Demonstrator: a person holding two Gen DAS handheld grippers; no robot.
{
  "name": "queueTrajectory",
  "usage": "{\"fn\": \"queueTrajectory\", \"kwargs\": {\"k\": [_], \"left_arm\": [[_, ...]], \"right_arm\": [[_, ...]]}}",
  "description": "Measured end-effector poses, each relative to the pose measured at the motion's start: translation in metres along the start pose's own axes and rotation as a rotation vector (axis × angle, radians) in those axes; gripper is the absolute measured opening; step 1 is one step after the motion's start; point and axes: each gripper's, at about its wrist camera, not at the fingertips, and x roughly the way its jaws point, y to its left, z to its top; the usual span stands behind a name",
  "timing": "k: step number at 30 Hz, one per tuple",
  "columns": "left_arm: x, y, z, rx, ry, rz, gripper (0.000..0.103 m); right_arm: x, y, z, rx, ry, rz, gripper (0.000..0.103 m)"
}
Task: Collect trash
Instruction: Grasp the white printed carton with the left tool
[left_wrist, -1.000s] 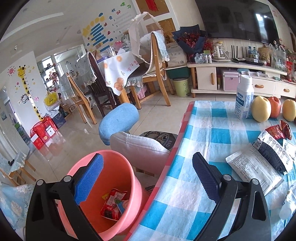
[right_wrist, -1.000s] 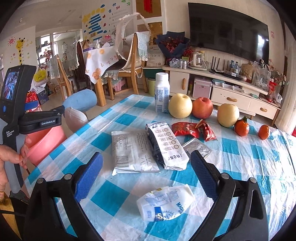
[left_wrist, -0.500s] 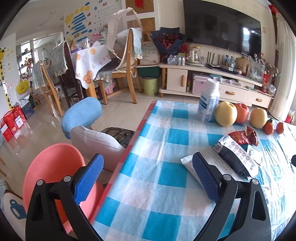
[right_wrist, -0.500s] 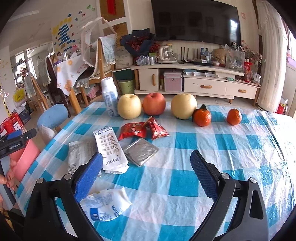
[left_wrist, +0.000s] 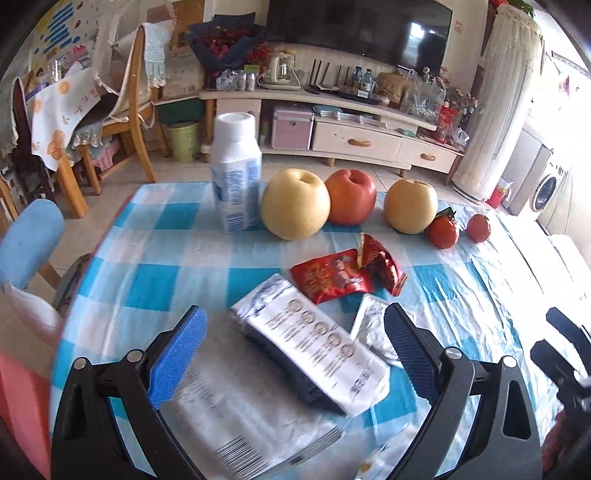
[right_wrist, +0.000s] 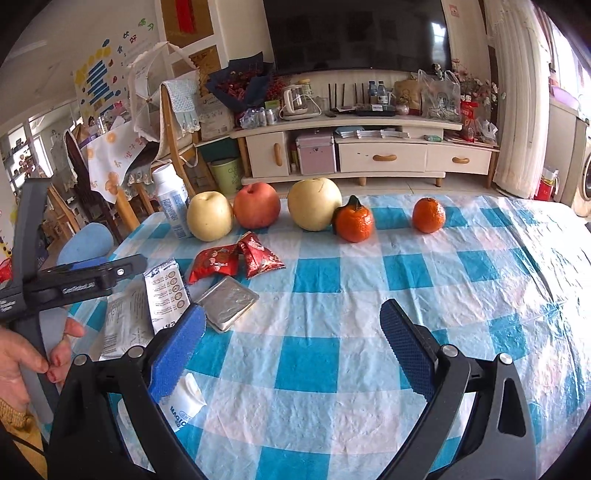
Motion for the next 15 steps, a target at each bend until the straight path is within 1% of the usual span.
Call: {"fn": "queueTrajectory", "kwargs": {"k": [4, 8, 9, 11, 12, 13, 14, 15], "left_arm": [[0.039, -0.031, 0.024, -0.022, 0.026, 0.018, 0.096], [0.075, -0.043, 0.046, -0.107, 0.069, 0.047, 0.094], [0.083, -0.045, 0.050, -0.123, 0.093, 0.065, 0.090], [0.098, -0.048, 0.055, -0.142, 0.116, 0.110, 0.081], [0.105, -0.050, 0.058, -0.148, 0.127, 0.140, 0.078], [0.112, -0.051, 0.059, -0.148, 0.135, 0.168, 0.072], [0.119, -0.052, 0.060, -0.143, 0.147, 0.194, 0.068], [0.125, -0.053, 0.060, -0.138, 0.164, 0.207, 0.062]], "right_arm": [[0.000, -0.018, 0.000, 0.056, 0.009, 0.006, 0.096], [0.000, -0.026, 0.000, 0.069, 0.019, 0.012, 0.096], [-0.001, -0.028, 0.000, 0.069, 0.018, 0.010, 0.096], [-0.002, -0.032, 0.000, 0.072, 0.019, 0.009, 0.096], [-0.002, -0.034, 0.001, 0.075, 0.019, 0.008, 0.096], [-0.003, -0.037, 0.001, 0.081, 0.018, 0.010, 0.096], [-0.004, -0.039, 0.001, 0.089, 0.018, 0.016, 0.096], [-0.004, -0.042, 0.001, 0.095, 0.019, 0.018, 0.096]]}}
